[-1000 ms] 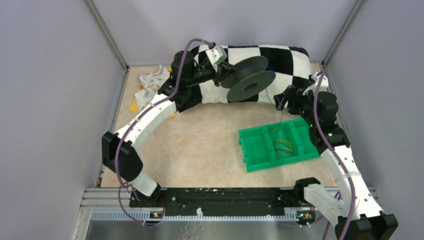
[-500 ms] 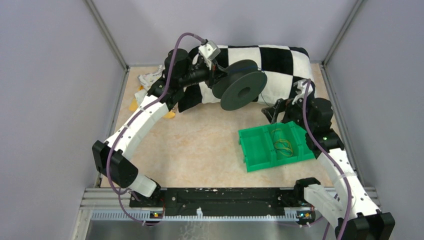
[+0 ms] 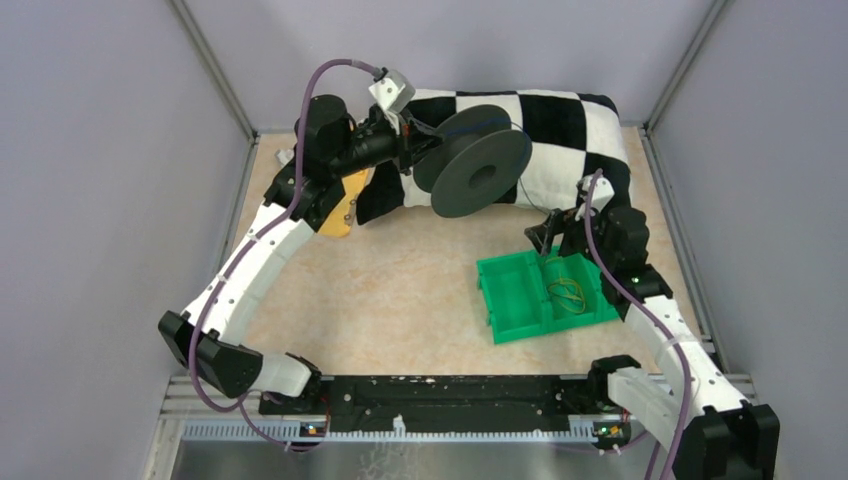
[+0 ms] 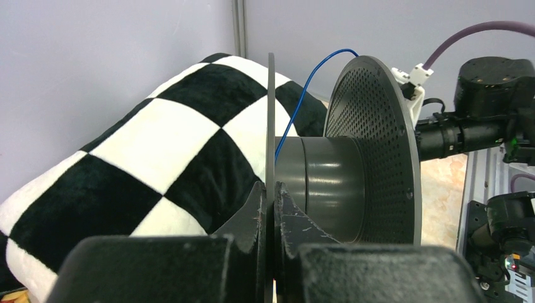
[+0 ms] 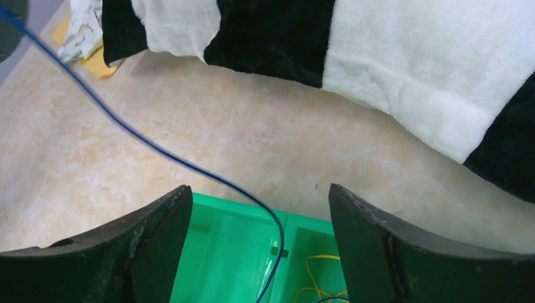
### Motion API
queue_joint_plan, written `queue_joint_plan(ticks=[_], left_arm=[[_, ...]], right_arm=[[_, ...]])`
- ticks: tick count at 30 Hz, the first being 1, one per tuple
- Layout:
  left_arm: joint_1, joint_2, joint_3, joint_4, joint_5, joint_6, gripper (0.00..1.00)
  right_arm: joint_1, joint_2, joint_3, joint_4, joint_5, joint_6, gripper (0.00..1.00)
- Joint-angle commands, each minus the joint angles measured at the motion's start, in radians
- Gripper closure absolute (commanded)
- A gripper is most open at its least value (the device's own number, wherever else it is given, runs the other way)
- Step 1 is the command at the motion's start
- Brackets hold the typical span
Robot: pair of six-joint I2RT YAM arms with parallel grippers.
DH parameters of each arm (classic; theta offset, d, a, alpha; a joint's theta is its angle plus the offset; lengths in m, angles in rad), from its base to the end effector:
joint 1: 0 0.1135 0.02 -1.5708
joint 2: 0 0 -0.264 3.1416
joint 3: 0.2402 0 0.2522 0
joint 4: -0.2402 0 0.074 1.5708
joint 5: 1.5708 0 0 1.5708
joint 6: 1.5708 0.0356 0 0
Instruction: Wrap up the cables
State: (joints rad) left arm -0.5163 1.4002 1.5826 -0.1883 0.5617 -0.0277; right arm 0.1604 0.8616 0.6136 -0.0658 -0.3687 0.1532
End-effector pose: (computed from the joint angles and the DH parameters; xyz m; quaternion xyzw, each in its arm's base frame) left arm 0.2596 -0.1692 0.4765 0.3544 0.6139 -0.3713 0.5997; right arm 0.1976 0.0450 0.2788 -0.1106 0.7948 0.2367 0.5477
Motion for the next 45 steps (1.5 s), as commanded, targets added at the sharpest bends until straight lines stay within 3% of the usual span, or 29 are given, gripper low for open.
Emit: queue_joint_plan(ticks=[1,6,9,17,24,29,34,37,45], left_arm=[[0.007,-0.059,0.056,0.082,0.012,-0.026,1.00],[0.014,-0.067,0.055,0.083,0.024,-0.035,1.00],[0.024,-0.070,0.053,0.081,0.053,-0.046,1.00],[0.073,-0.112,0.002,0.030,0.099,-0.045,1.00],[0.134,-0.125,-0.017,0.067,0.220,-0.098,1.00],[0.186,-0.128,-0.077,0.247,0.323,-0.255,1.00],[0.196,-0.134,-0.148,0.417,0.254,-0.384,1.00],[0.196,-0.144,-0.214,0.501,0.146,-0.451,1.00],[0.187,-0.164,-0.375,0.593,-0.138,-0.538,1.00]], right_arm=[[-0.009,0.025,-0.017,0.115,0.016,0.032,0.29],[-0.008,0.016,-0.033,0.138,0.039,0.062,0.60],[-0.008,0.009,-0.029,0.150,0.067,0.078,1.00],[-0.026,0.030,0.094,0.130,0.239,0.121,1.00],[-0.094,0.177,0.191,0.069,0.198,0.147,1.00],[-0.088,0.263,0.172,0.034,0.052,0.136,1.00],[0.084,0.257,0.137,-0.026,0.089,0.097,1.00],[0.234,0.250,0.116,-0.041,0.193,0.107,1.00],[0.498,0.208,0.097,0.026,0.361,0.234,1.00]])
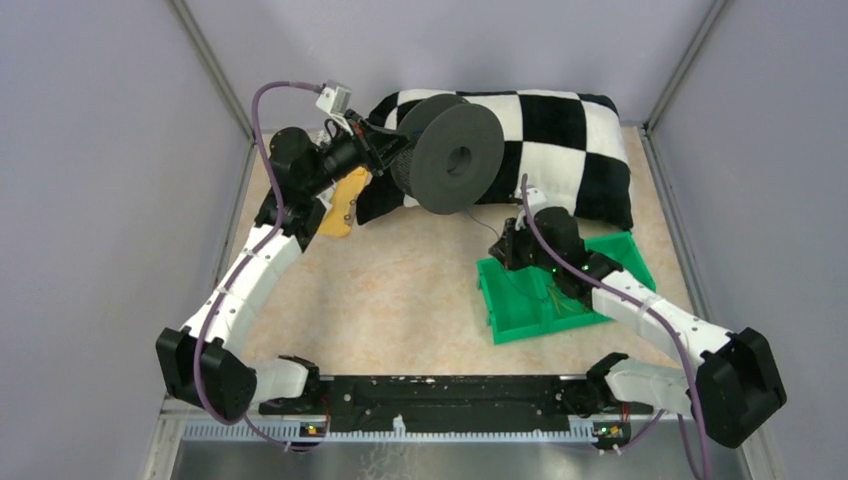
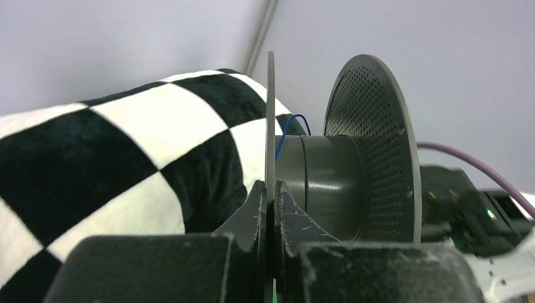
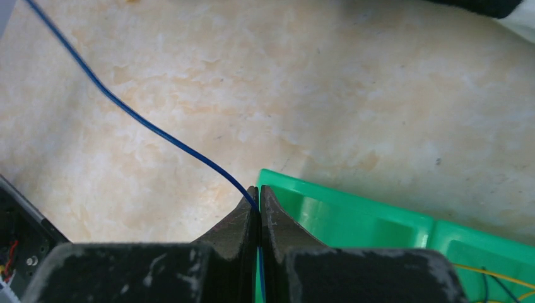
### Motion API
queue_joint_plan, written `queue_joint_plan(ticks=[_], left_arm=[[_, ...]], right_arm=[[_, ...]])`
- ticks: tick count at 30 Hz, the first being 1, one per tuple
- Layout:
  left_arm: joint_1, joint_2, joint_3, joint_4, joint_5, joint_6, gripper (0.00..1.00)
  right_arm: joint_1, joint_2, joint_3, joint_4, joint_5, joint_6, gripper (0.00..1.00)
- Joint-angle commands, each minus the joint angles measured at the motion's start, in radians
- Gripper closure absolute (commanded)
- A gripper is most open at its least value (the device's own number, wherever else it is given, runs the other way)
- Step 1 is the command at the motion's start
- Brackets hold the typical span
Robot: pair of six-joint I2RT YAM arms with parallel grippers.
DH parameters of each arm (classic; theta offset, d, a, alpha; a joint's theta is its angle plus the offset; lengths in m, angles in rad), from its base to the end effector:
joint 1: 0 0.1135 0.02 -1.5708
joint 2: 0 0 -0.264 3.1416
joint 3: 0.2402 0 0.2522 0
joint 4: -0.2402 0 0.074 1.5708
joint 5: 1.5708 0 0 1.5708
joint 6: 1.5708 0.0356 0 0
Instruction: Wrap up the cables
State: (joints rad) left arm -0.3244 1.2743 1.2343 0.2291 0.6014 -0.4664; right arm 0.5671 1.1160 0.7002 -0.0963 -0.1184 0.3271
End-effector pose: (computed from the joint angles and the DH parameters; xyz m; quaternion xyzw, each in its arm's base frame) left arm 0.2699 -0.1120 0.4356 0.1845 0.6233 -0.4577 0.6066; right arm 0.2066 0.1366 0.2530 -0.1328 0.8519 0.2640 0.4325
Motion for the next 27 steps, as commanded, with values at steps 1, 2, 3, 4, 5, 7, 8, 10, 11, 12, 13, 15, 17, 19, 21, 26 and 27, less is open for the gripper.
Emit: queue_joint_plan(ticks=[1,2,3,4,5,7,8,10,11,12,13,15,17,19,21,26,27], left_arm=[[-0.011,-0.033,-0.034,0.174,-0.211,-0.111,1.00],[-0.018,-0.029,-0.040,0.179,-0.243,-0.115,1.00],[-0.030,-0.027,-0.047,0.180,-0.293,-0.113,1.00],[-0.043,-0.022,-0.053,0.182,-0.342,-0.113,1.00],[-0.052,-0.017,-0.057,0.183,-0.390,-0.117,1.00],[-0.070,-0.004,-0.056,0.185,-0.465,-0.117,1.00],[-0.076,0.002,-0.053,0.186,-0.488,-0.118,1.00],[-0.081,0.009,-0.043,0.174,-0.517,-0.130,1.00],[-0.083,0.012,-0.042,0.173,-0.531,-0.130,1.00],[-0.088,0.013,-0.040,0.174,-0.549,-0.130,1.00],[-0.091,0.017,-0.037,0.172,-0.564,-0.124,1.00],[-0.105,0.029,-0.023,0.152,-0.591,-0.105,1.00],[-0.133,0.039,-0.015,0.139,-0.656,-0.066,1.00],[-0.176,0.050,-0.015,0.135,-0.714,-0.013,1.00],[-0.218,0.061,-0.018,0.139,-0.764,0.034,1.00],[-0.303,0.097,-0.025,0.149,-0.823,0.169,1.00],[-0.315,0.101,-0.027,0.149,-0.821,0.195,1.00]], right_arm=[[0.106,-0.047,0.014,0.061,0.113,0.062,1.00],[0.133,-0.045,0.018,0.064,0.136,0.062,1.00],[0.152,-0.045,0.026,0.063,0.140,0.061,1.00],[0.171,-0.041,0.038,0.059,0.141,0.055,1.00],[0.193,-0.038,0.051,0.053,0.147,0.050,1.00],[0.230,-0.036,0.074,0.037,0.160,0.039,1.00],[0.242,-0.039,0.080,0.032,0.163,0.038,1.00],[0.249,-0.049,0.088,0.030,0.153,0.042,1.00],[0.250,-0.054,0.089,0.034,0.143,0.042,1.00],[0.250,-0.061,0.092,0.035,0.133,0.041,1.00],[0.251,-0.066,0.097,0.036,0.124,0.039,1.00],[0.252,-0.071,0.114,0.038,0.080,0.034,1.00],[0.256,-0.069,0.143,0.037,0.044,0.025,1.00],[0.273,-0.058,0.186,0.024,0.028,0.005,1.00],[0.289,-0.038,0.248,0.001,0.016,-0.020,1.00],[0.295,0.011,0.385,-0.053,-0.014,-0.078,1.00],[0.295,0.019,0.414,-0.080,-0.009,-0.097,1.00]])
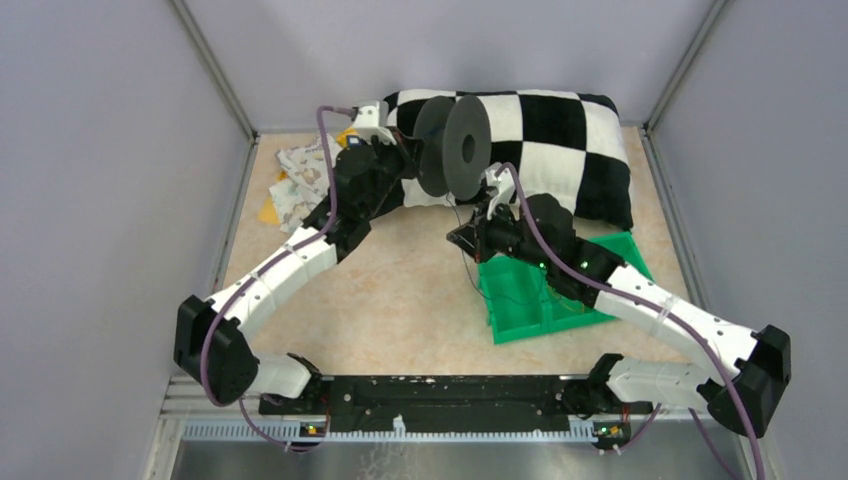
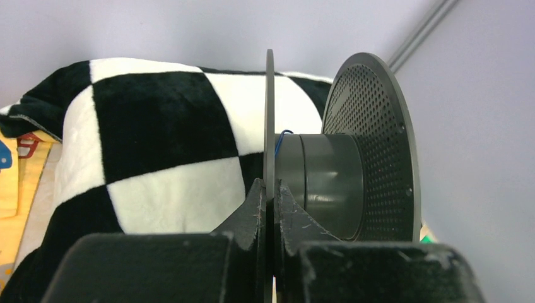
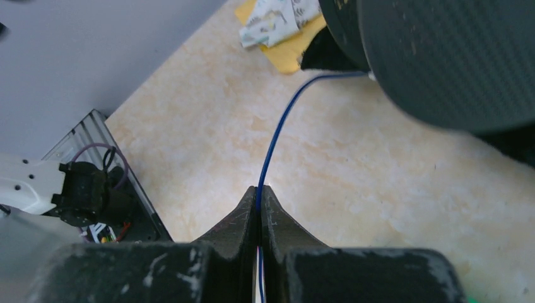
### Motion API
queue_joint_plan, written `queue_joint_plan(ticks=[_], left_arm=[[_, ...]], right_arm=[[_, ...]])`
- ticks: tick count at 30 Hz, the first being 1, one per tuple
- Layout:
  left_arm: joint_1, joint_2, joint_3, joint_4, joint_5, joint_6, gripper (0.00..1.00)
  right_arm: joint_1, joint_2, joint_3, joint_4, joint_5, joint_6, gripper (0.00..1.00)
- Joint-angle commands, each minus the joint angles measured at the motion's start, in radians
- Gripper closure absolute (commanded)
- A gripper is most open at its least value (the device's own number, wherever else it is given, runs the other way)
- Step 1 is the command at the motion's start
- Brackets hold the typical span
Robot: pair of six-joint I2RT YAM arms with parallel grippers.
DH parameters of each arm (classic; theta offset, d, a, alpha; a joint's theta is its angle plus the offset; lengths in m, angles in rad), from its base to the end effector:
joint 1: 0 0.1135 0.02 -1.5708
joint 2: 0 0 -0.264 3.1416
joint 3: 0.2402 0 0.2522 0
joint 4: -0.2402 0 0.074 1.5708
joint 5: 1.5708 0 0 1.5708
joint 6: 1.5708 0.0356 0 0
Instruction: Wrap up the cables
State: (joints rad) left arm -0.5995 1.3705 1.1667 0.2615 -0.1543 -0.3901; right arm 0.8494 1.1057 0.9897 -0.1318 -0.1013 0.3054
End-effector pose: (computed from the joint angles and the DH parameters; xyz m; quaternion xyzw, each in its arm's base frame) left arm 0.2743 -0.1808 0.3877 0.0158 0.6865 -0.2977 0.6632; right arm 0.1676 0.1960 0.3539 -0.2417 0.7507 0.3684 0.4922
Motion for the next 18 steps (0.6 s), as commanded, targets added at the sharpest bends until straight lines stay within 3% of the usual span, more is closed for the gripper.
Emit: queue_joint_plan(ticks=[1,10,18], left_arm=[[-0.051,0.010,0.038,0.116,-0.064,0.156,1.00],[-0.075,-0.007,0.001,0.042,0.084,0.379,1.00],[-0.074,-0.052,-0.025,-0.051,0.335,0.583,1.00]], right_arm=[[0.013,0.035,0.154,-0.067,-0.021,-0.092,1.00],[-0.011,0.060,0.323,-0.228,0.036,-0.256,1.00],[-0.164,-0.029,0.251,-0.137,0.033,-0.198,1.00]])
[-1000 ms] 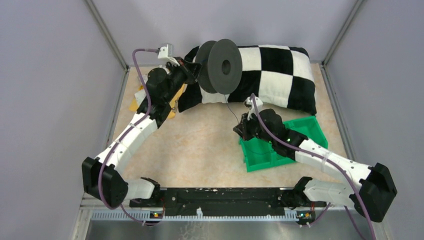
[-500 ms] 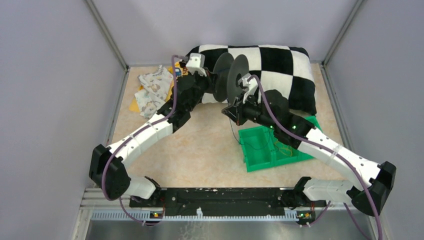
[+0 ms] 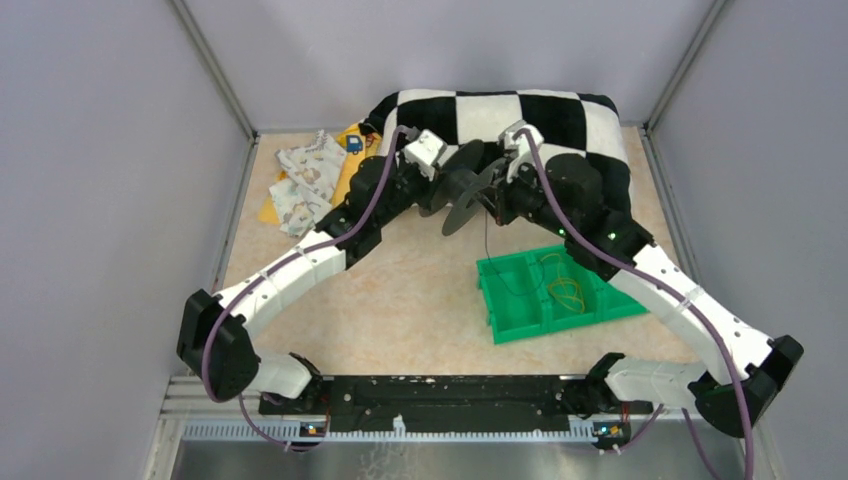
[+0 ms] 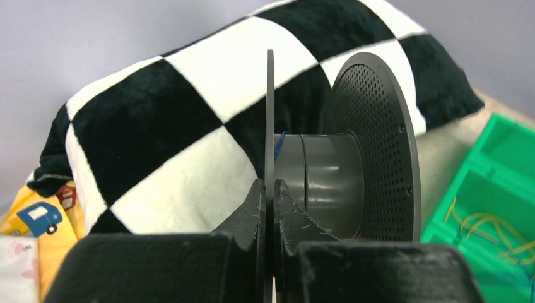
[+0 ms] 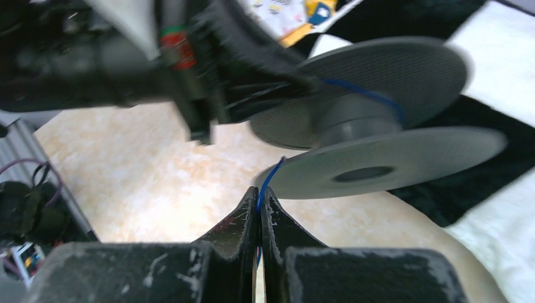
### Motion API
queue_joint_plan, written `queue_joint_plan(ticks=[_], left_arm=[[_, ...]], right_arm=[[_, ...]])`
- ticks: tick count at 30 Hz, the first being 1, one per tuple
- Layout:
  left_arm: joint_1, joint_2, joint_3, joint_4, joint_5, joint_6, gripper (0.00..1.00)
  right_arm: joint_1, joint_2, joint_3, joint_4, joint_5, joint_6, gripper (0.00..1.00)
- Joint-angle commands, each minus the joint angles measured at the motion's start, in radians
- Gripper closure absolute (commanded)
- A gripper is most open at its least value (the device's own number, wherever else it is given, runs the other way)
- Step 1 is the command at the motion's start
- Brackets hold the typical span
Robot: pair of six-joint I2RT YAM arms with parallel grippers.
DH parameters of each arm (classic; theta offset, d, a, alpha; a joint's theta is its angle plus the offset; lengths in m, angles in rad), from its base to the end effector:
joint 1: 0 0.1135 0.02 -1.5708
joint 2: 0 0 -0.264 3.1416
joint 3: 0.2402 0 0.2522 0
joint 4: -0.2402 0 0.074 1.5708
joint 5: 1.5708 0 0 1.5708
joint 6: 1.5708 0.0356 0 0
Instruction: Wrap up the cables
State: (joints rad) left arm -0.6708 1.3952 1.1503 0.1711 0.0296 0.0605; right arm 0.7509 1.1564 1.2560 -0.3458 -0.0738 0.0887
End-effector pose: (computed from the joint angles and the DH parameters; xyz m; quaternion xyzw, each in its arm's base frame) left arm 0.2620 -0.2093 0.3642 0.2714 0.6806 -0.2148 0.6458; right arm 0.1866 0.1777 0.4125 -0.2776 0.7379 0.2770 0.5493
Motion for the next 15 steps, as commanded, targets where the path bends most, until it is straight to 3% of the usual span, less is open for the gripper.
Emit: queue_joint_plan(ticks=[1,10,15], left_arm=[[-0.003,-0.083,-0.009,0.027,0.182,0.151,1.00],[0.002,-0.165,0.003,-0.084,0.369,0.244,1.00],[0.038,-0.195,0.044,-0.165,0.501,0.260,1.00]], right_arm=[[-0.085,-0.087,-0.026,0.087,0.008,0.026,1.00],[-0.195,-0.103,-0.092,0.059,0.115,0.004,0.99],[-0.263,-0.120,-0.151,0.048,0.138,-0.005,0.87]])
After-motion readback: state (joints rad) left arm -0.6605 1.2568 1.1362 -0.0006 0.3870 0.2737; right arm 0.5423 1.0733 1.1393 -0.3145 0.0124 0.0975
